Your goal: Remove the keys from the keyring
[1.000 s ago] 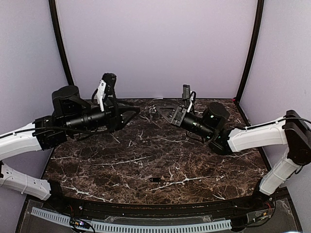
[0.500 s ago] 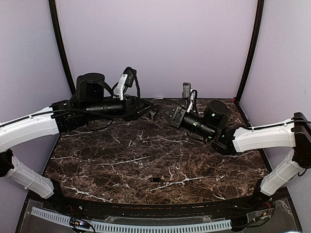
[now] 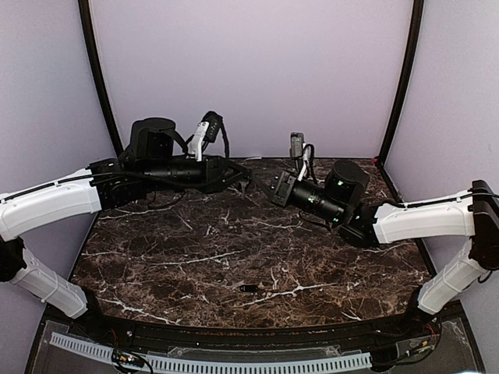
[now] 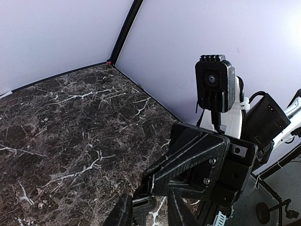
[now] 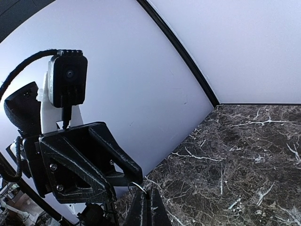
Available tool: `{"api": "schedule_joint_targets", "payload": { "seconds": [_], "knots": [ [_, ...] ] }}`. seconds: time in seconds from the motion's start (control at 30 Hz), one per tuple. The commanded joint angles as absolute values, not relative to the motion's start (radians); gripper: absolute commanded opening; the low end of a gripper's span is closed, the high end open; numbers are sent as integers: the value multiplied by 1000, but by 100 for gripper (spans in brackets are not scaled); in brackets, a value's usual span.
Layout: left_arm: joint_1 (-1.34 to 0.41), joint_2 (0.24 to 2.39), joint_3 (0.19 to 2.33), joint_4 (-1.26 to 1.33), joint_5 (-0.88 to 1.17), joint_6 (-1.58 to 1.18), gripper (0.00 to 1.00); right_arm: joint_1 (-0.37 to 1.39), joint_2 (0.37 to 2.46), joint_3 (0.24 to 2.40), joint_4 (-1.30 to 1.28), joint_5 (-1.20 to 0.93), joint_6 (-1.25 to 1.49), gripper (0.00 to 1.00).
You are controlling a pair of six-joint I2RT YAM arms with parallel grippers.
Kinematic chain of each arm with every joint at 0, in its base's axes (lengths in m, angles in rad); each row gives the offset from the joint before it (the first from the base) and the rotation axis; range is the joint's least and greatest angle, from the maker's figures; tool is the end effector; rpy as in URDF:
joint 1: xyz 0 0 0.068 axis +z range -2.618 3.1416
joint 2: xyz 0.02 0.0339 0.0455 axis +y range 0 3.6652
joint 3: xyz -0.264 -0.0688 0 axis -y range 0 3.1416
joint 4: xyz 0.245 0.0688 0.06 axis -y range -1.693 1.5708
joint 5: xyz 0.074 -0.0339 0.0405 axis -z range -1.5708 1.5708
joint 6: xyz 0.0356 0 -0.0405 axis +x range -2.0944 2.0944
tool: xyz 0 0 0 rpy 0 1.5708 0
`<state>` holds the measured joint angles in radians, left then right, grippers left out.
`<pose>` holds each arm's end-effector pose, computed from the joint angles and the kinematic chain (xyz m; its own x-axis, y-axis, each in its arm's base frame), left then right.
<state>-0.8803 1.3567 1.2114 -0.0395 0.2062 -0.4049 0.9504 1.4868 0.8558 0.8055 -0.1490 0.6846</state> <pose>0.1995 -0.2529 0.3754 -0.4553 -0.0543 -0.8887 0.7653 0.4862 -0.4218 0.1926 0.2786 0.2994 -0.4844 0.3978 -0.7792 -0.7530 0.2639 0.6028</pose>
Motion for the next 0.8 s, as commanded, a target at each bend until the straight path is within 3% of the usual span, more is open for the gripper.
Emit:
{"api": "schedule_joint_targets", "payload": {
  "seconds": [0.0, 0.3, 0.53, 0.77],
  "knots": [
    [-876, 1361, 1244, -44, 222, -407, 27, 963, 1479, 886, 827, -153, 669, 0],
    [-874, 1385, 1250, -36, 236, -402, 16, 970, 1482, 898, 808, -153, 651, 0],
    [-874, 1392, 1253, -17, 256, -404, 14, 973, 1492, 906, 801, -164, 648, 0],
    [-873, 1401, 1250, -6, 285, -409, 0, 974, 1490, 906, 796, -149, 642, 0]
  ]
}}
